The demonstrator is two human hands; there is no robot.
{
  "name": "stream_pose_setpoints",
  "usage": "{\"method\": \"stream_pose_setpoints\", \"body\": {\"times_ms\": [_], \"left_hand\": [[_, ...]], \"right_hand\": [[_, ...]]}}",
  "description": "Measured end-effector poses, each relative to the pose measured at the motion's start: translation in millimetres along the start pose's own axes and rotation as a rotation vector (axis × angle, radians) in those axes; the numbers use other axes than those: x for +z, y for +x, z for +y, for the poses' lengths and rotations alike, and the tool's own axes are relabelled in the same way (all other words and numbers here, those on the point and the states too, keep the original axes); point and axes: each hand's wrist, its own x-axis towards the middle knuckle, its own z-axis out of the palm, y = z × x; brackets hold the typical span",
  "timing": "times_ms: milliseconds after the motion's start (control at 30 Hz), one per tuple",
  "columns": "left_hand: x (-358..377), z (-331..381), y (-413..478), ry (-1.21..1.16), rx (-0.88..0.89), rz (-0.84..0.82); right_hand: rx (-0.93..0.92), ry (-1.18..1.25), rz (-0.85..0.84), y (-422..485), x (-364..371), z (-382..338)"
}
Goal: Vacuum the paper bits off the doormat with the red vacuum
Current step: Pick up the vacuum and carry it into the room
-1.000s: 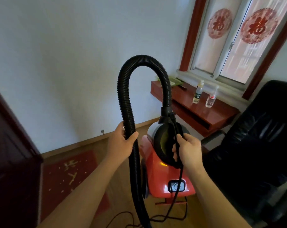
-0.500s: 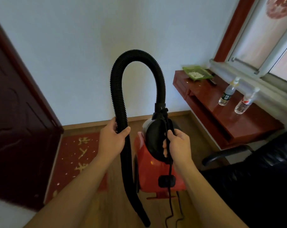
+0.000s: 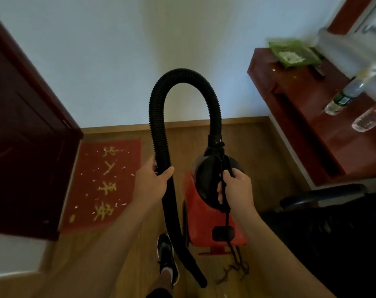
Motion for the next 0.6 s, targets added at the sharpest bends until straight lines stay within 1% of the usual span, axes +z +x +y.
{"method": "stream_pose_setpoints", "body": {"times_ms": [200,400,600], "left_hand": [[40,-70,59,-0.033,-0.121,-0.060],[61,-132,120,-0.028,-0.232,-0.060],[77,-198,179,0.011,-0.320,-0.068]], "right_hand": [[0.096,-0.080,-0.009,95,28,50],[0.160,-0.138,-0.047,186,67,89],[0.214,-0.141,-0.060,264,111,124]]}}
